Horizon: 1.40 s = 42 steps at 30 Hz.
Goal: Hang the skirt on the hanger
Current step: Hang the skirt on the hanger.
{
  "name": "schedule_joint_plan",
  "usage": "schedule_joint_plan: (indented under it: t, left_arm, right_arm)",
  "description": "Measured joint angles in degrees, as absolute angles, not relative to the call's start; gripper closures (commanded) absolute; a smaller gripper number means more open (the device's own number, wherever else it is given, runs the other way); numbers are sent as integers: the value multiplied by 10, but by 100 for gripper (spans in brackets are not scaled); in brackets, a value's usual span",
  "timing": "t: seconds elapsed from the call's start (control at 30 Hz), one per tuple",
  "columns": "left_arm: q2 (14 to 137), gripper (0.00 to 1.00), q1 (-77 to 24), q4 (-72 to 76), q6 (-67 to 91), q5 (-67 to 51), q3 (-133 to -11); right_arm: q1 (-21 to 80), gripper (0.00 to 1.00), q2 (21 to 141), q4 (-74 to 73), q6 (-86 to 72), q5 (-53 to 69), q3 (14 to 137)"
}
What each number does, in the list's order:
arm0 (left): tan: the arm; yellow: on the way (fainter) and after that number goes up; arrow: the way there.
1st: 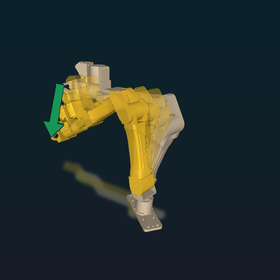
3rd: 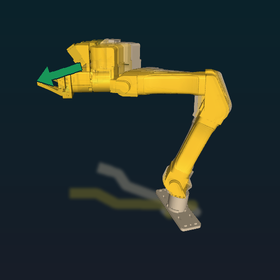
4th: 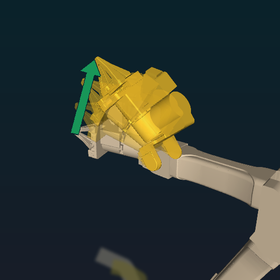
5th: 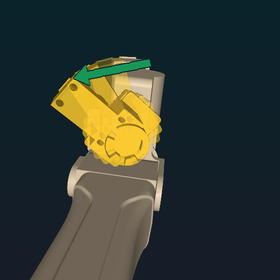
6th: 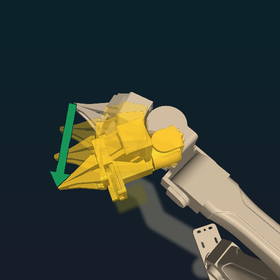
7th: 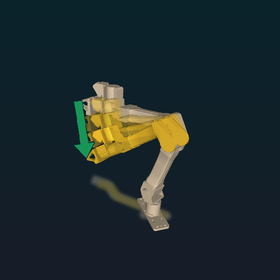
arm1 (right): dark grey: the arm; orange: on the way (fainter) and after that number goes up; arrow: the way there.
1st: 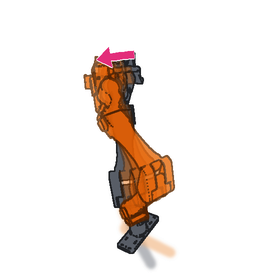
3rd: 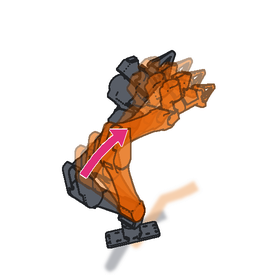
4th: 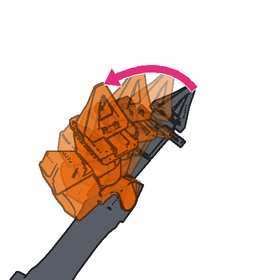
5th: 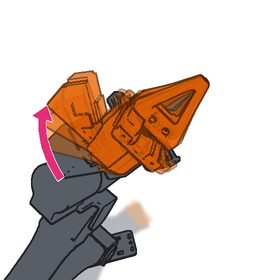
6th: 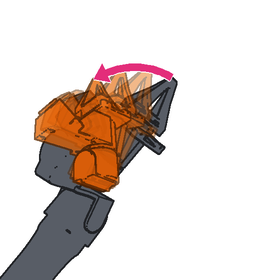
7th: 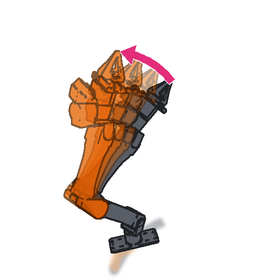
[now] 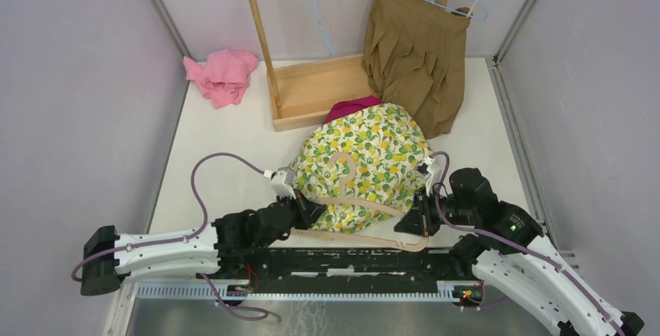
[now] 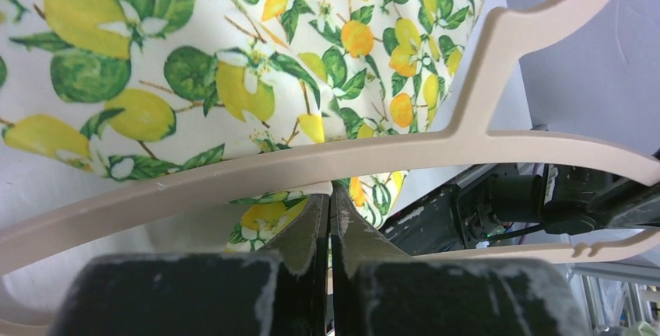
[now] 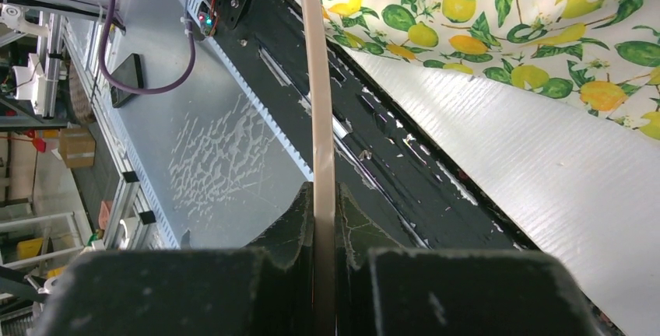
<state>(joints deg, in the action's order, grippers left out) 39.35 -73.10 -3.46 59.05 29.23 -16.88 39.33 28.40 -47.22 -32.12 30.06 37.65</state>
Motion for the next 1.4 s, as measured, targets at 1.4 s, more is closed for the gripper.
schedule_joint_plan:
  t: [1.4]
  left_arm:
    - [324,85,-707,-324,562,450,-371]
  right_arm:
    - [398,99,291,-347,-382,141,308]
